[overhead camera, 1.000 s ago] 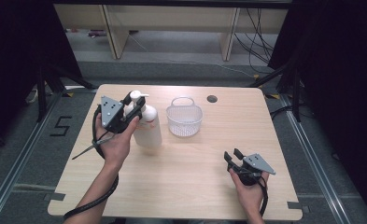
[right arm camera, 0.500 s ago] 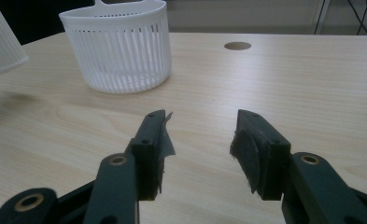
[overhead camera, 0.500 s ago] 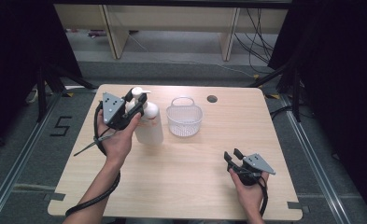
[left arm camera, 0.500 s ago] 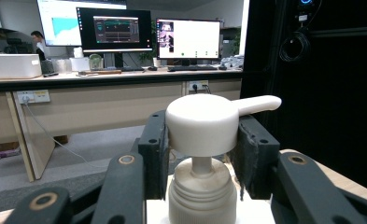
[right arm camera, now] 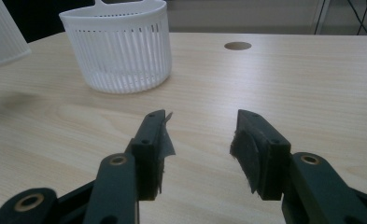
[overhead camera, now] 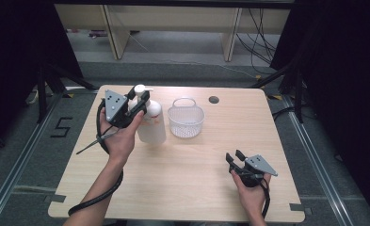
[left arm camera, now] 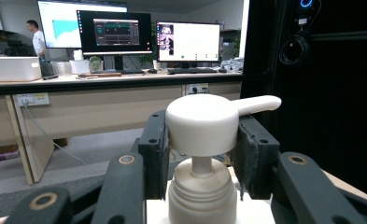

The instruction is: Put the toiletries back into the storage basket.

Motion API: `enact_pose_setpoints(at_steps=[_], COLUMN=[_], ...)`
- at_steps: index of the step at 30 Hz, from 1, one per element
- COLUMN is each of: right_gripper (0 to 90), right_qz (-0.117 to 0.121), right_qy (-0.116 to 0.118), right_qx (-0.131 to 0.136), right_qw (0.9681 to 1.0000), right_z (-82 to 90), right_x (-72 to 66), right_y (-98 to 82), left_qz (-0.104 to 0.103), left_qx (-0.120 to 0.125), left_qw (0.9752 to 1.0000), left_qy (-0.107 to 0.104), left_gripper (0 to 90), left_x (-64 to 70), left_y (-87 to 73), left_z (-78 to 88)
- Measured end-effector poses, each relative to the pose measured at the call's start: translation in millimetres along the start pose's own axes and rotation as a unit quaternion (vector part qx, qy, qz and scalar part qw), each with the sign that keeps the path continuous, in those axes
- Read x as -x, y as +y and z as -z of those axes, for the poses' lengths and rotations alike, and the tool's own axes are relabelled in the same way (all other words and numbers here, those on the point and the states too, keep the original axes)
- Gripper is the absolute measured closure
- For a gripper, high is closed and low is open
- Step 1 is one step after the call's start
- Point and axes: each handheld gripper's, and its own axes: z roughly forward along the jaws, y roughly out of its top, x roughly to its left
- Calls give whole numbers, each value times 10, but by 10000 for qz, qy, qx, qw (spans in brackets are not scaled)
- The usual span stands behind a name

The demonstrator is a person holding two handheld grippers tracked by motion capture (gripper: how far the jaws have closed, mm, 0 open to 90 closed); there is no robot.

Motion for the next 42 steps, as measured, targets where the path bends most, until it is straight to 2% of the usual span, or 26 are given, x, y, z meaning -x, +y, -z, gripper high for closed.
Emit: enact_pose_setpoints(at_steps=[7,9,10,12,20,25,30,31,35,38,42], right_gripper=[543,543,543,543,543,543,543,543,543,543,543], right_qz=[-28,24,130,-16,67,6,74,7,66,79,210], right_qy=[8,-4,-11,-7,25,14,-24,23,-10,-25,-47], right_qx=[-36,-24,6,4,26,12,4,12,-49,-7,76], right_qw=[10000,10000,9999,10000,10000,10000,10000,10000,10000,10000,9997], right_z=[7,8,3,1,-6,-2,2,-2,6,1,-14], right_x=[-5,-2,14,-4,9,-1,6,-2,4,4,16], right_y=[1,2,3,-2,0,0,3,0,5,4,1], left_qz=[21,27,36,32,51,60,53,63,53,48,51], left_qx=[71,99,99,113,169,212,236,245,252,269,287], left_qw=[10000,9999,9999,9999,9998,9998,9997,9997,9997,9996,9996], left_qy=[8,1,1,7,15,5,0,-4,-20,-27,-35], left_gripper=[592,592,592,592,592,592,592,592,592,592,592], left_x=[19,22,23,18,28,42,53,56,62,71,84], left_y=[33,37,37,39,66,94,121,127,151,171,198], left_z=[-28,-38,-42,-52,-89,-112,-134,-138,-152,-164,-183])
